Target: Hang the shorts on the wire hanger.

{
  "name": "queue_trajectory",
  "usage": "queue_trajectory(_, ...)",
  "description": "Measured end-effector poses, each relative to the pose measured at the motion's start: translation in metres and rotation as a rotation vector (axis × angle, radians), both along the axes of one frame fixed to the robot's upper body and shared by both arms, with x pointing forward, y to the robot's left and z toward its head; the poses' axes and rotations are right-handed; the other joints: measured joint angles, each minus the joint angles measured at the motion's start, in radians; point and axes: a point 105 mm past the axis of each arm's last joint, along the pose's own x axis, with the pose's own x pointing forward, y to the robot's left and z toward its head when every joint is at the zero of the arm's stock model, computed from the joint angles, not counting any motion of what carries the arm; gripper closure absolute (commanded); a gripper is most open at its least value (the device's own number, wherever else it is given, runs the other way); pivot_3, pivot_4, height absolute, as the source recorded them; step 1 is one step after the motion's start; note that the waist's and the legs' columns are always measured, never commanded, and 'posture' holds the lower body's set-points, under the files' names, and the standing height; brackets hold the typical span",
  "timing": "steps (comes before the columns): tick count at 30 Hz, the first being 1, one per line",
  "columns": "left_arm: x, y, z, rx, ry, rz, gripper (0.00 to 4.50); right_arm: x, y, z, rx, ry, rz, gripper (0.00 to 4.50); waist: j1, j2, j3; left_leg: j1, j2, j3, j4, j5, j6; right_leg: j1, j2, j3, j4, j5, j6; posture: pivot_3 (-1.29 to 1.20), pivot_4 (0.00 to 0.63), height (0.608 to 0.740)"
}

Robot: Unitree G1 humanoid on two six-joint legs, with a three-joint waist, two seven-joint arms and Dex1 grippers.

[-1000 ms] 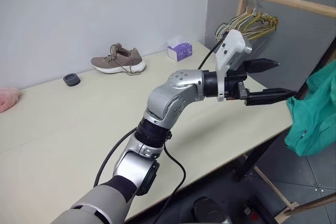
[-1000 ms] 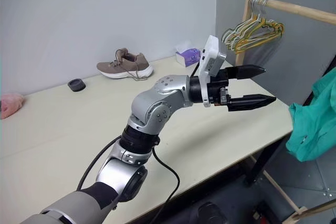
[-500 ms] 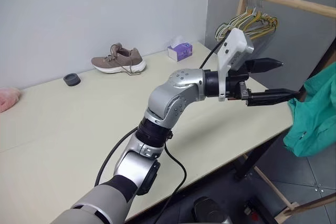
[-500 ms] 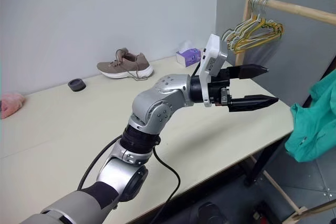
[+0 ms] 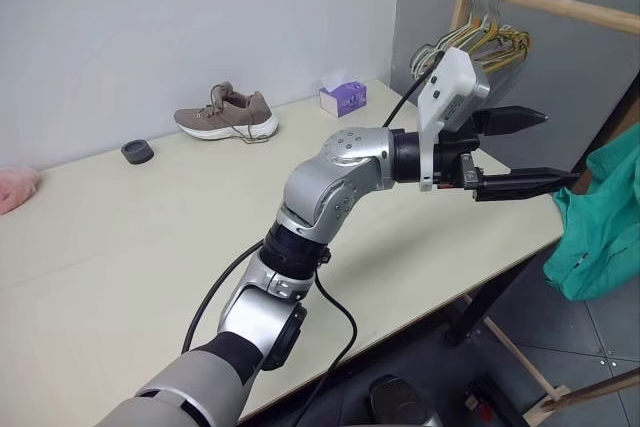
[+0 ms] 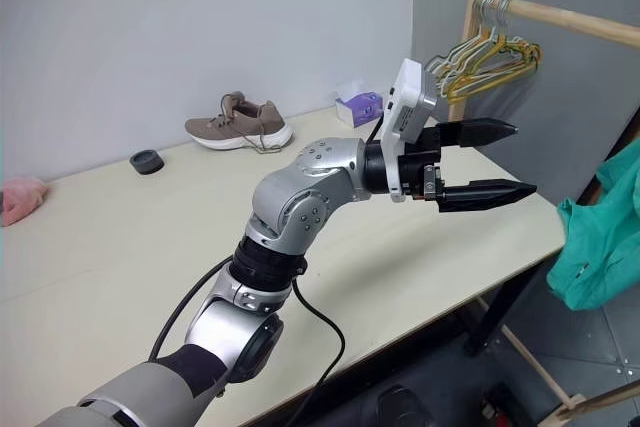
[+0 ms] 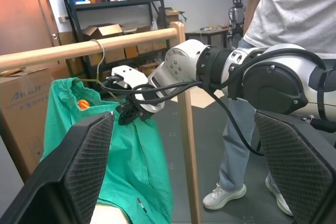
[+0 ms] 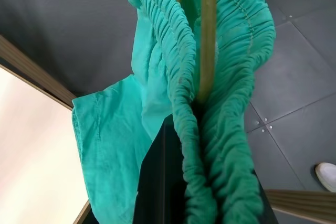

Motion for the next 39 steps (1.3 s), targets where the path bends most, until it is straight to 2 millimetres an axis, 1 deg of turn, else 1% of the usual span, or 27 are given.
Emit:
queue_trajectory(2, -0.001, 0.0, 0.001, -0.002, -0.004, -0.003, 0.0, 0.0, 0.0, 0.0, -0.003, -0.005, 0.01, 3.85, 0.0, 0.0, 0.0, 0.0, 0.0, 0.0, 0.0, 0.0, 0.0, 0.0, 0.0, 0.0, 0.0, 0.0, 0.0, -0.39, 0.011, 0.74)
queue_trajectory(4, -0.001, -0.001, 0.001, -0.002, -0.006, -0.005, 0.0, 0.001, -0.001, 0.001, -0.007, -0.01, 0.008, 3.31, 0.0, 0.0, 0.0, 0.0, 0.0, 0.0, 0.0, 0.0, 0.0, 0.0, 0.0, 0.0, 0.0, 0.0, 0.0, -0.39, 0.011, 0.74)
queue_trajectory(5, -0.001, -0.001, 0.001, -0.002, -0.006, -0.006, 0.0, 0.001, -0.001, 0.001, -0.008, -0.014, 0.007, 2.92, 0.0, 0.0, 0.0, 0.0, 0.0, 0.0, 0.0, 0.0, 0.0, 0.0, 0.0, 0.0, 0.0, 0.0, 0.0, -0.39, 0.011, 0.74)
queue_trajectory(8, -0.002, -0.001, 0.001, -0.001, -0.009, -0.01, 0.0, 0.002, 0.0, 0.006, -0.009, -0.041, 0.012, 1.92, 0.0, 0.0, 0.0, 0.0, 0.0, 0.0, 0.0, 0.0, 0.0, 0.0, 0.0, 0.0, 0.0, 0.0, 0.0, -0.4, 0.01, 0.74)
queue_trajectory(13, -0.004, -0.002, 0.0, 0.001, -0.012, -0.02, 0.0, 0.004, -0.001, 0.018, -0.017, -0.101, 0.01, 0.09, 0.0, 0.0, 0.0, 0.0, 0.0, 0.0, 0.0, 0.0, 0.0, 0.0, 0.0, 0.0, 0.0, 0.0, 0.0, -0.4, 0.009, 0.74)
queue_trajectory(16, -0.004, -0.002, 0.0, 0.003, -0.014, -0.022, 0.0, 0.001, -0.007, 0.028, -0.077, -0.121, -0.022, 0.04, 0.0, 0.0, 0.0, 0.0, 0.0, 0.0, 0.0, 0.0, 0.0, 0.0, 0.0, 0.0, 0.0, 0.0, 0.0, -0.4, 0.009, 0.74)
queue_trajectory(20, -0.004, -0.002, 0.0, 0.006, -0.016, -0.022, 0.0, -0.007, -0.016, 0.04, -0.205, -0.126, -0.065, 0.04, 0.001, 0.0, 0.0, 0.0, 0.0, 0.0, 0.0, 0.0, 0.0, 0.0, 0.0, 0.0, 0.0, 0.0, 0.0, -0.4, 0.009, 0.74)
queue_trajectory(23, -0.004, -0.003, -0.001, 0.007, -0.017, -0.023, 0.0, -0.008, -0.016, 0.049, -0.318, -0.131, -0.086, 0.04, -0.002, 0.0, 0.0, 0.0, 0.0, 0.001, 0.001, 0.0, 0.0, 0.0, 0.0, 0.002, 0.0, 0.0, 0.001, -0.41, 0.007, 0.74)
queue_trajectory(26, -0.004, -0.002, -0.001, 0.01, -0.018, -0.022, 0.0, -0.009, -0.014, 0.06, -0.424, -0.176, -0.118, 0.04, -0.002, 0.001, 0.0, 0.0, 0.0, 0.0, 0.001, 0.0, 0.0, 0.0, 0.0, 0.002, 0.0, 0.001, 0.002, -0.41, 0.007, 0.74)
queue_trajectory(28, -0.003, -0.002, -0.001, 0.012, -0.019, -0.02, 0.0, -0.008, -0.008, 0.066, -0.484, -0.21, -0.109, 0.04, -0.002, 0.001, -0.001, 0.0, 0.0, 0.001, 0.001, 0.0, 0.0, 0.0, 0.0, 0.002, 0.0, 0.001, 0.002, -0.41, 0.007, 0.74)
queue_trajectory(34, -0.002, -0.002, -0.003, 0.021, -0.02, -0.013, 0.0, 0.001, 0.015, 0.07, -0.58, -0.28, -0.031, 0.04, 0.002, 0.001, -0.001, 0.0, 0.0, 0.0, 0.001, 0.0, 0.0, 0.0, 0.0, 0.002, 0.0, 0.002, 0.003, -0.4, 0.008, 0.74)
queue_trajectory(37, -0.001, -0.001, -0.003, 0.025, -0.022, -0.005, 0.0, 0.007, 0.031, 0.078, -0.64, -0.35, 0.028, 0.04, 0.001, 0.001, -0.001, 0.0, 0.0, -0.001, 0.001, 0.0, 0.0, 0.0, 0.0, 0.001, 0.0, 0.002, 0.003, -0.4, 0.005, 0.74)
queue_trajectory(39, 0.002, 0.0, -0.004, 0.028, -0.033, 0.02, 0.0, 0.014, 0.049, 0.084, -0.699, -0.41, 0.11, 0.04, 0.0, 0.002, -0.001, 0.0, 0.0, 0.0, 0.001, 0.0, 0.0, 0.0, 0.0, 0.002, 0.001, 0.002, 0.003, -0.39, 0.004, 0.74)
